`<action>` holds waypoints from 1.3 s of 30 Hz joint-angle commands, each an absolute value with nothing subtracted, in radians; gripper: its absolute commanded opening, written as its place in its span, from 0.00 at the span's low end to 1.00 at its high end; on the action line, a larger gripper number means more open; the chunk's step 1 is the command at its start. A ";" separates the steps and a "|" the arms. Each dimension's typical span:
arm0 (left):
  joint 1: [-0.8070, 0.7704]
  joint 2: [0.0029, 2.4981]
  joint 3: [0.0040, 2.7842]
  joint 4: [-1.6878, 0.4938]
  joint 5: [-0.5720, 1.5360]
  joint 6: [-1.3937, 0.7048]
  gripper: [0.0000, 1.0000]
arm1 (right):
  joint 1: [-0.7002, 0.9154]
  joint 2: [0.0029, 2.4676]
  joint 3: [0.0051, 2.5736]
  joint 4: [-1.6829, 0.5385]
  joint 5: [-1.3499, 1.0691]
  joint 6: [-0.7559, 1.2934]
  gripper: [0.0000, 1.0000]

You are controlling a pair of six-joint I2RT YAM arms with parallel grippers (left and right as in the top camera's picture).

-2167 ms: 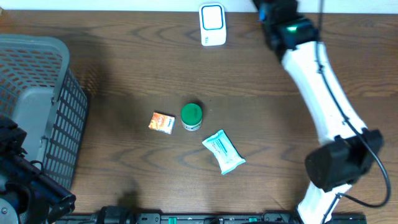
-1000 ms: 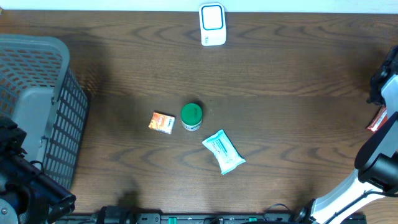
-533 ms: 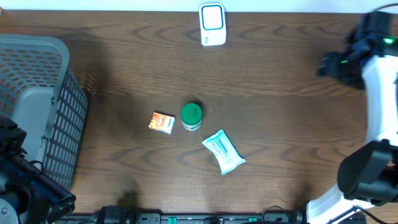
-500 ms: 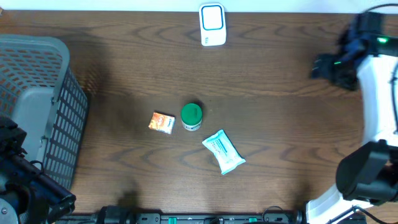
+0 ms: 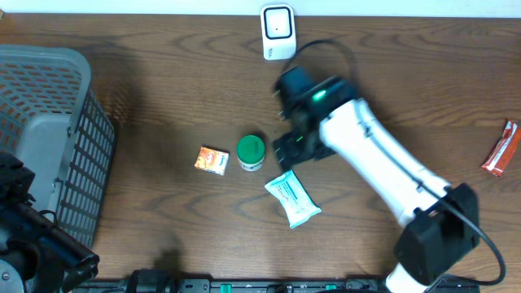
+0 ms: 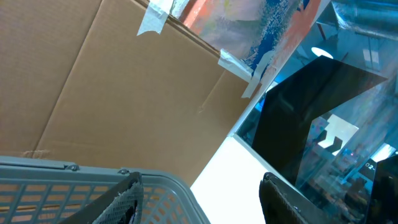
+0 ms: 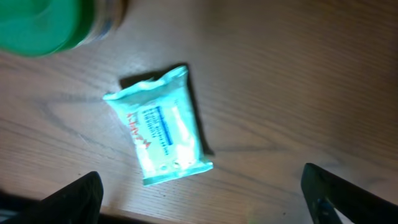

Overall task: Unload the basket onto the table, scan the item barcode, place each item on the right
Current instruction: 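Move the right gripper left over the light-blue wipes pack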

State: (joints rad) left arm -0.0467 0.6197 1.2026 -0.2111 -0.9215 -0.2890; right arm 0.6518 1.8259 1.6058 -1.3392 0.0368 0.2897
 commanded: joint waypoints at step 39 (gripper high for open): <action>-0.049 0.617 1.200 -0.208 -0.925 -0.294 0.61 | 1.066 1.824 1.040 -0.886 0.428 0.516 0.07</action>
State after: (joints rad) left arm -0.0467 0.6197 1.2026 -0.2115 -0.9215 -0.2890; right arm 1.0767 1.8256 1.0584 -0.8898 0.4122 0.5205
